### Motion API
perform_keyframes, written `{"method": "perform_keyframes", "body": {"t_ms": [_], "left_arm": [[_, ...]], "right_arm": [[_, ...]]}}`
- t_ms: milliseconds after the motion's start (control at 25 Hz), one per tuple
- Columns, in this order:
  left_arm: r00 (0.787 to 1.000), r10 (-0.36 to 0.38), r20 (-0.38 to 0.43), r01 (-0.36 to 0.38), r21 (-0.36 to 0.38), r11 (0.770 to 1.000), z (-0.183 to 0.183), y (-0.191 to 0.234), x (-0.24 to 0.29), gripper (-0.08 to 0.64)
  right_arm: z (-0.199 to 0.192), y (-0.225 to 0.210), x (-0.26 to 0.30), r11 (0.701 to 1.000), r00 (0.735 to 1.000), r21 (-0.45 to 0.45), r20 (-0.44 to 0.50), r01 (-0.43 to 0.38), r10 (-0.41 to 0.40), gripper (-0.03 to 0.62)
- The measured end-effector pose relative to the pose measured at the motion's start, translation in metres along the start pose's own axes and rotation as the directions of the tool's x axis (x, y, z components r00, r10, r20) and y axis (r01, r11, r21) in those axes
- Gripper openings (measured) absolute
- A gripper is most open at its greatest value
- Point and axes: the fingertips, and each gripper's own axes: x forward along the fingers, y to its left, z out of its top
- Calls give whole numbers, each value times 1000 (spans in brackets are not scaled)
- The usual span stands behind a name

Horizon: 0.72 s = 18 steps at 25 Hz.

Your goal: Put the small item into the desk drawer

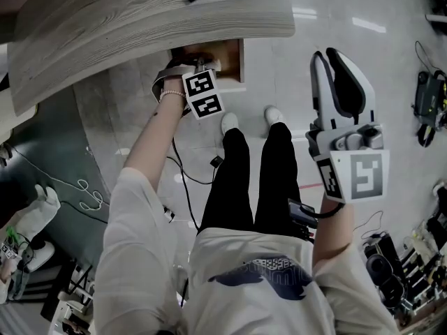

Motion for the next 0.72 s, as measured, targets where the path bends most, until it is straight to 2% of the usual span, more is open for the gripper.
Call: {"method": "perform_keyframes", "body": {"t_ms": [200, 720], "left_arm": [[1000, -5, -21, 5, 0, 1000, -4, -2, 8, 140], [998, 17, -61, -13, 58, 998, -10, -2, 20, 140]], "right_arm": [[4, -2, 7, 999, 1000, -41, -23, -2, 1, 66], [-10, -4, 14, 999, 999, -32, -47, -3, 1, 66]]}}
